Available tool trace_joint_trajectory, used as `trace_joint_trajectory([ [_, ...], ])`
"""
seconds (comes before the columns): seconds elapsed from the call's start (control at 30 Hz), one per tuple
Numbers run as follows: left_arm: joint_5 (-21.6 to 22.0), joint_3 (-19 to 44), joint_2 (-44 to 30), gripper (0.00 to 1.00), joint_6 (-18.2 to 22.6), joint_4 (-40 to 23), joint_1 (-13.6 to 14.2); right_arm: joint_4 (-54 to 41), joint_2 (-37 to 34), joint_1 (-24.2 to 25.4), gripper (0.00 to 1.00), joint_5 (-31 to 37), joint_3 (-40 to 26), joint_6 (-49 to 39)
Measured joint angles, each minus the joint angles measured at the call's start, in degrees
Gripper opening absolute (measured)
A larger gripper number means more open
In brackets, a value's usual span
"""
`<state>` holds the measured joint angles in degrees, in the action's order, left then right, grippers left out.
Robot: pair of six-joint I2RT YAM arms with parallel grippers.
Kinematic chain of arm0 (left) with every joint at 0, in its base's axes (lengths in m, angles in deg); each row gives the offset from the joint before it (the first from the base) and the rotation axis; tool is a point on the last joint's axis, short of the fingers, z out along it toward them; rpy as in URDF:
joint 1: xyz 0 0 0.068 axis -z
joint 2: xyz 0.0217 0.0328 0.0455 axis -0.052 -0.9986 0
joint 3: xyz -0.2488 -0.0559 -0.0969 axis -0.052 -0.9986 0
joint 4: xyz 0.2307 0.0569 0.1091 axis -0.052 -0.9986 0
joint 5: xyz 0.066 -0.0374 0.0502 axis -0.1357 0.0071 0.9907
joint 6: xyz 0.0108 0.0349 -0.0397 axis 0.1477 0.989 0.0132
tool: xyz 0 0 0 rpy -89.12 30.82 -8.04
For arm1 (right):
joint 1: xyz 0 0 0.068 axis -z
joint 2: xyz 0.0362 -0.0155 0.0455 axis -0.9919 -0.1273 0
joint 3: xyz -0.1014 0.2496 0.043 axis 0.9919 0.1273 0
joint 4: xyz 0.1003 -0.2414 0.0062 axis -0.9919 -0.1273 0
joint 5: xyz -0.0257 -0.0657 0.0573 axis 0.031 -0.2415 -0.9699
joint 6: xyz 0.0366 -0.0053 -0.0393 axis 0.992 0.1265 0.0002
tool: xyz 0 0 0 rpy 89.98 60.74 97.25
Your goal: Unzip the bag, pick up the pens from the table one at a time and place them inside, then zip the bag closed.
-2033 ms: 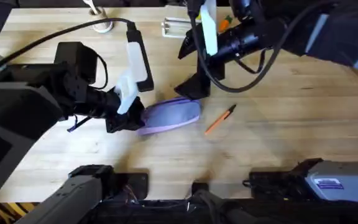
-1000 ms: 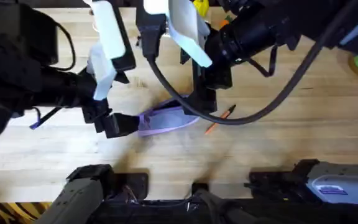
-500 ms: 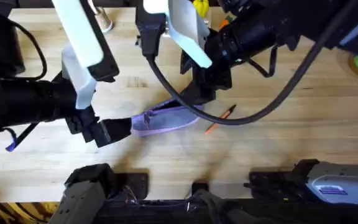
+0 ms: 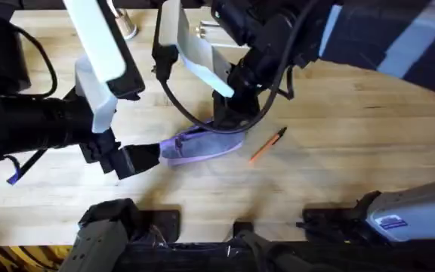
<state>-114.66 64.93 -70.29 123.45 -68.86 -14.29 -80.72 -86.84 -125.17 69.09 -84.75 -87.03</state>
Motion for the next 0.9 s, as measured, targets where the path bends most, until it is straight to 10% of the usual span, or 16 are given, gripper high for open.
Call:
trace_joint_trajectory([
  [0.9,0.0,0.0,0.0,0.993,0.0,0.0,0.0,4.88,-12.51,-0.48,0.034,-5.77,-0.37,0.0],
])
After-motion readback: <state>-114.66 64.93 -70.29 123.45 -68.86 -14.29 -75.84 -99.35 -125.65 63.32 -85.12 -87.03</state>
